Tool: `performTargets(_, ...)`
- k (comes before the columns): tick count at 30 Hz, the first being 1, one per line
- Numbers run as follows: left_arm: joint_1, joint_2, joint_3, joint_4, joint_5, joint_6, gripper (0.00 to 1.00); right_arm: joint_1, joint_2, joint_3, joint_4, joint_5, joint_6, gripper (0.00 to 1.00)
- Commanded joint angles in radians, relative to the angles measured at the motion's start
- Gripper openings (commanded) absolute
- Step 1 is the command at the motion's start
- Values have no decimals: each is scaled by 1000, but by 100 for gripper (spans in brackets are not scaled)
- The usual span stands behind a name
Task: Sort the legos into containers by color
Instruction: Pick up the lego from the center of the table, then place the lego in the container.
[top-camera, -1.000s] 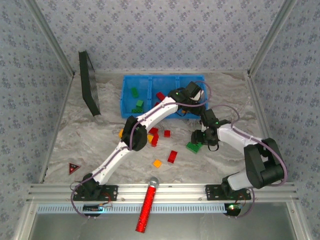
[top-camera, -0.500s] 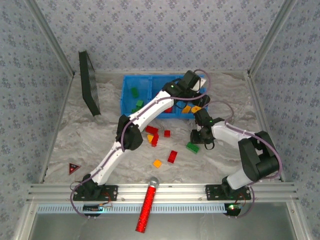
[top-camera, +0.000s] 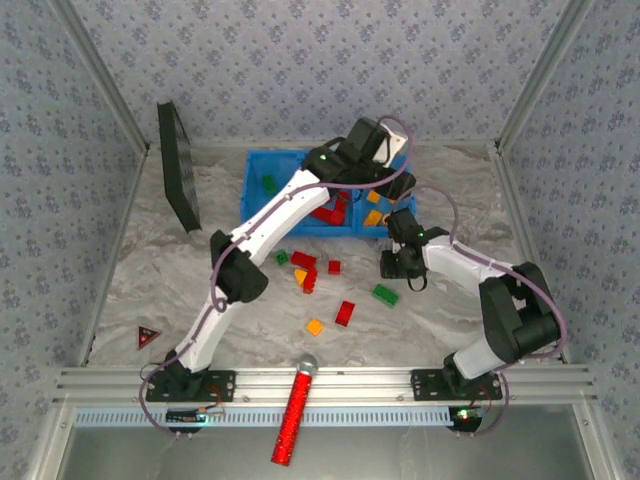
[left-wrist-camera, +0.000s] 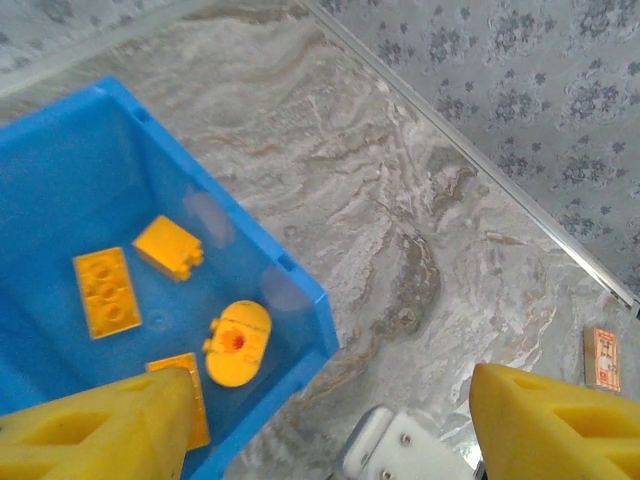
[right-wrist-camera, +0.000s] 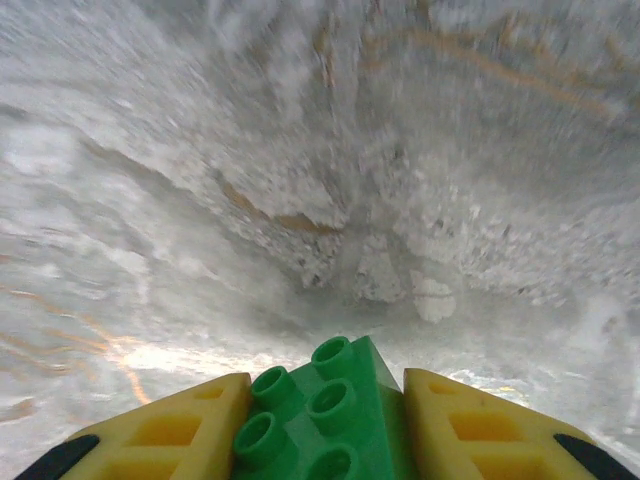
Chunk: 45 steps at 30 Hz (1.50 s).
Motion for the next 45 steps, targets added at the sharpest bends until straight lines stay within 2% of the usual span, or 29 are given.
performTargets(1, 26, -211, -79, -16, -2, 53, 74, -10, -31, 93, -130, 21, -20, 28)
performTargets(6, 128, -489, -422, 62, -84, 58, 75, 24, -13, 283, -157, 11, -78, 27)
performTargets(8, 194, -636, -631, 131, -101, 37, 76, 58, 33, 385, -132, 2, -115, 27)
performTargets(11, 291, -824, -857, 188, -114, 9, 78, 131, 134, 533, -106, 14, -176, 27)
performTargets(14, 366, -980, -998, 161, -153, 3, 79, 197, 274, 719, -115, 26, -216, 27)
performTargets(20, 461, -1226, -1202, 55, -198, -24, 83, 296, 588, 1113, -181, 44, -270, 27)
performTargets(26, 495, -1395, -1347, -23, -200, -87, 85, 355, 820, 1405, -263, 68, -319, 27)
performTargets(29, 499, -1452, -1419, -35, -188, -144, 85, 380, 898, 1475, -275, 103, -364, 27)
performTargets(37, 499, -1537, -1650, 7, -114, -358, 85, 405, 1001, 1507, -271, 198, -468, 27)
performTargets(45, 484, -1543, -1741, 46, -120, -498, 88, 402, 1039, 1514, -270, 212, -503, 35)
